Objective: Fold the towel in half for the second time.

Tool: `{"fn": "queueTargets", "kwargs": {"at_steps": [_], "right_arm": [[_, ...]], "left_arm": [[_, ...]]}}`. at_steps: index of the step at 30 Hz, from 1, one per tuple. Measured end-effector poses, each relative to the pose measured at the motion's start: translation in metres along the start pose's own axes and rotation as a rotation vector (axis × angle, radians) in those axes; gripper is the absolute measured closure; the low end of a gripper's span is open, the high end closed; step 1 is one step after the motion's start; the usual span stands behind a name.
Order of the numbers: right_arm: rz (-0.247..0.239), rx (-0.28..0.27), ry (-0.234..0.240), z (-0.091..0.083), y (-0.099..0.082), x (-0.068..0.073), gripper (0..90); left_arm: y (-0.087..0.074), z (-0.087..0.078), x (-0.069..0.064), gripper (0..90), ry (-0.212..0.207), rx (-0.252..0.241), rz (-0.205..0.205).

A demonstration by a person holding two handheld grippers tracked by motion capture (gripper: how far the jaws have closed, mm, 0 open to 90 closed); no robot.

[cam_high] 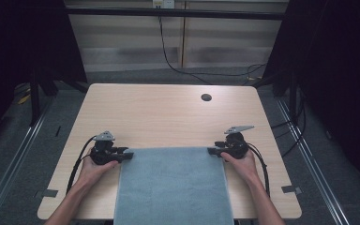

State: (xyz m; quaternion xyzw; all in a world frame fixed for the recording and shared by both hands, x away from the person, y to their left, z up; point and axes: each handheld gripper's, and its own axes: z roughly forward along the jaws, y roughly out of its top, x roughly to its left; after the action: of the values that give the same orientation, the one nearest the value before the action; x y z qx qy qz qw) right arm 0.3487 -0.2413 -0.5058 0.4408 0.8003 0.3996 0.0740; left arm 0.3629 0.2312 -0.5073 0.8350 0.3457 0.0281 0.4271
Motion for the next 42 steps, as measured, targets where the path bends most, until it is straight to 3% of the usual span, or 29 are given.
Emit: {"fn": "queueTargets", "kwargs": {"at_steps": [4, 8, 13, 22, 29, 34, 42], "right_arm": [[-0.016, 0.007, 0.004, -0.002, -0.002, 0.003, 57.5], [0.002, 0.005, 0.025, -0.004, -0.006, 0.003, 71.6], [0.000, 0.007, 0.030, -0.004, -0.005, 0.006, 81.3], [0.014, -0.067, 0.039, -0.015, 0.000, 0.007, 84.1], [0.002, -0.119, 0.030, -0.029, 0.009, 0.015, 84.6], [0.003, -0.158, 0.038, -0.041, 0.020, 0.014, 84.6], [-0.007, -0.226, 0.040, -0.064, 0.046, 0.015, 85.0]], "left_arm": [[-0.001, 0.000, -0.001, 68.6, -0.010, 0.006, 0.004], [-0.001, 0.001, -0.001, 77.7, -0.027, 0.008, 0.001], [0.000, 0.002, 0.000, 80.2, -0.025, 0.001, -0.021], [0.007, -0.008, -0.005, 81.1, 0.015, -0.052, -0.018], [0.023, -0.020, -0.011, 81.2, 0.006, -0.132, -0.022], [0.031, -0.024, -0.015, 81.8, 0.032, -0.180, -0.010], [0.062, -0.035, -0.015, 81.7, 0.037, -0.222, 0.005]]}}
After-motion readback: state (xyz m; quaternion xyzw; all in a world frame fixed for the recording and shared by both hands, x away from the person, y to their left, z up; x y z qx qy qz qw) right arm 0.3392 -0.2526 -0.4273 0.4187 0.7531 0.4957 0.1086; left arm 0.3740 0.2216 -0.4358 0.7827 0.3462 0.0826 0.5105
